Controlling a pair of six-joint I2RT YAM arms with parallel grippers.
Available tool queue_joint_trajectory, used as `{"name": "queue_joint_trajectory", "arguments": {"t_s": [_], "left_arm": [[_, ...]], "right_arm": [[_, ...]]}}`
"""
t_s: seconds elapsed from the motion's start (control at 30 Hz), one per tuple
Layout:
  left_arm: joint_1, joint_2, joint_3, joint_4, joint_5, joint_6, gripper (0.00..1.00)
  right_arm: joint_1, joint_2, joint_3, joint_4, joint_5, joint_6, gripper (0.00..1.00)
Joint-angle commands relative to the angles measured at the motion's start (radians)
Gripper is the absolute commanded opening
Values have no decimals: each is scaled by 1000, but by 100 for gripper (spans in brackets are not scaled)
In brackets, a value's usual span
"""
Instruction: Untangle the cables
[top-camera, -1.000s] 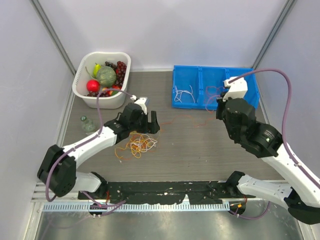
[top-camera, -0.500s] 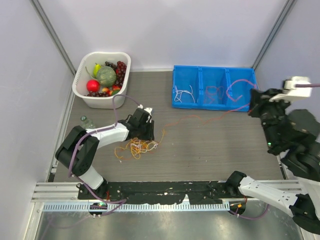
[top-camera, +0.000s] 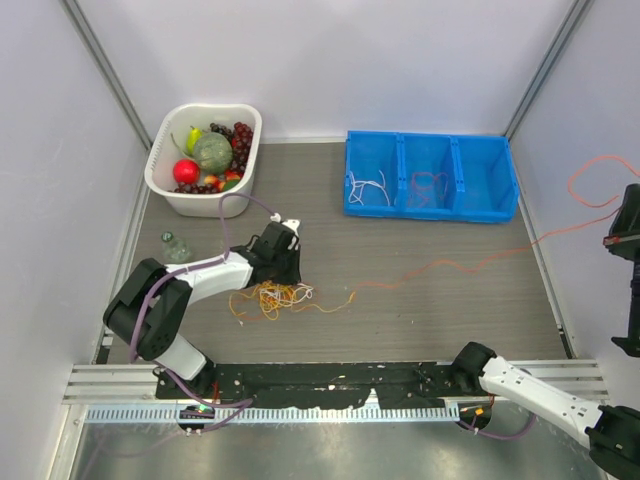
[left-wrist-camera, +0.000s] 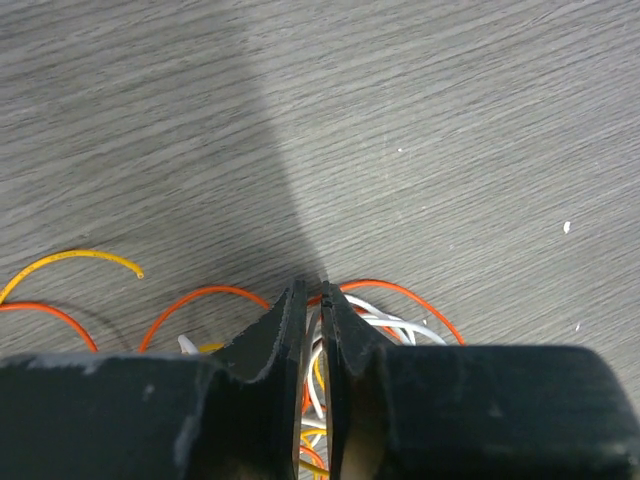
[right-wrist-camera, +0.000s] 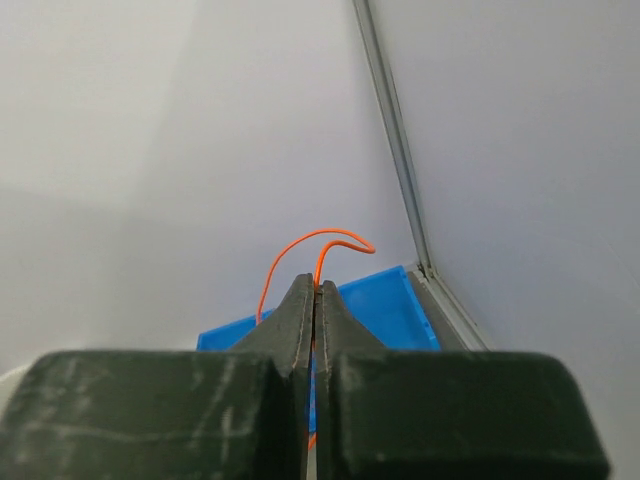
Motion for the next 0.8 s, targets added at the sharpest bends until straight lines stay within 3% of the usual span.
{"name": "queue_joint_trajectory", "arguments": {"t_s": [0.0, 0.17, 0.33, 0.53, 0.67, 0.77], "left_arm": [[5, -25, 46, -17, -19, 26, 18], [2, -95, 47, 79, 175, 31, 54], [-46, -137, 53, 250, 326, 43, 71], [-182, -30, 121, 271, 249, 125, 67], [-202, 19, 122, 293, 252, 109, 55], [-216, 21, 102, 307, 254, 108, 58]], "right_arm": [[1, 39, -57, -8, 54, -23, 1], [1, 68, -83, -34, 4, 21, 1], [1, 104, -88, -57, -44, 57, 1], [1, 110, -65, -57, -70, 69, 1], [3, 99, -37, -58, -73, 69, 1], [1, 87, -32, -60, -71, 66, 1]]}}
